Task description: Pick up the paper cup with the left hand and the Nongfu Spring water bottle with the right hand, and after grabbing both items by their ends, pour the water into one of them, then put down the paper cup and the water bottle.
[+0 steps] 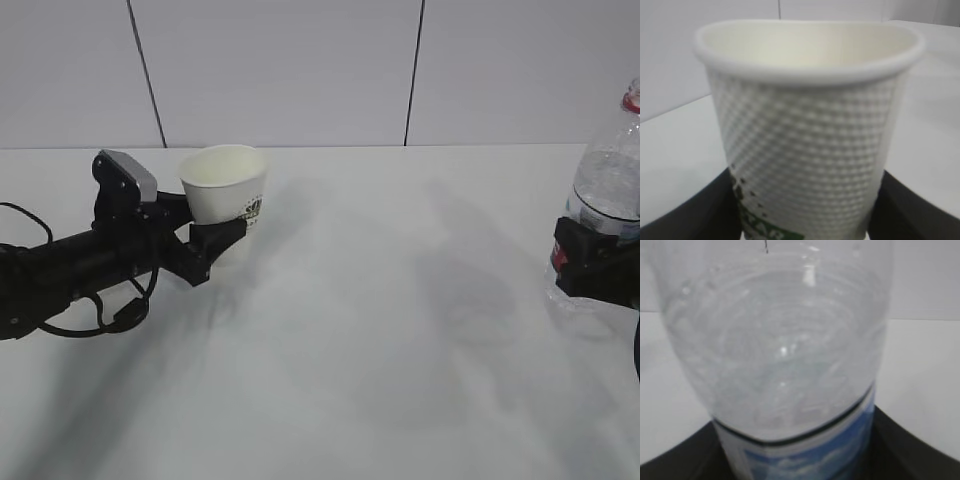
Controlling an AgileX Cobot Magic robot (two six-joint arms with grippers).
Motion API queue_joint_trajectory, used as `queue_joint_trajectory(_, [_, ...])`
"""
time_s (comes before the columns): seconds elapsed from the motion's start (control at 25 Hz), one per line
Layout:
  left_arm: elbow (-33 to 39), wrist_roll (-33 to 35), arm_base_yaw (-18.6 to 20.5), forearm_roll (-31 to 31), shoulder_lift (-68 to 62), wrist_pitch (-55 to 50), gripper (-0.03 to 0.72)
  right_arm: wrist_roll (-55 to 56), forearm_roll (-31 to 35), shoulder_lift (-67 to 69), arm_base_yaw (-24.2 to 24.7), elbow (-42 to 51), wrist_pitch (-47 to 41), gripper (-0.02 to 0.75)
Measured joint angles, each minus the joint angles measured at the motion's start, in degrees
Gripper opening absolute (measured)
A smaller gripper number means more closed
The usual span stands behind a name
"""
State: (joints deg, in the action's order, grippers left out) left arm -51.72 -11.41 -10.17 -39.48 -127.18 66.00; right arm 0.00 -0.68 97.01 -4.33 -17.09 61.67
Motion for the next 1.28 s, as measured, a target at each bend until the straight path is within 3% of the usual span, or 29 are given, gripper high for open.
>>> queue_joint_trajectory(0.32, [0.0,-0.5,-1.9,-5.0,0.0,0.0,0.486,0.0,0.0,0.0,0.0,0.0,0.0,0.451])
queue_joint_trajectory(0.84, [0.0,-0.5,-13.8,-5.2,0.0,0.0,0.486,0.0,0.0,0.0,0.0,0.0,0.0,0.451])
queue_joint_trajectory(1.28, [0.0,-0.5,-19.5,-2.8,0.0,-0.1,0.485,0.0,0.0,0.0,0.0,0.0,0.0,0.451])
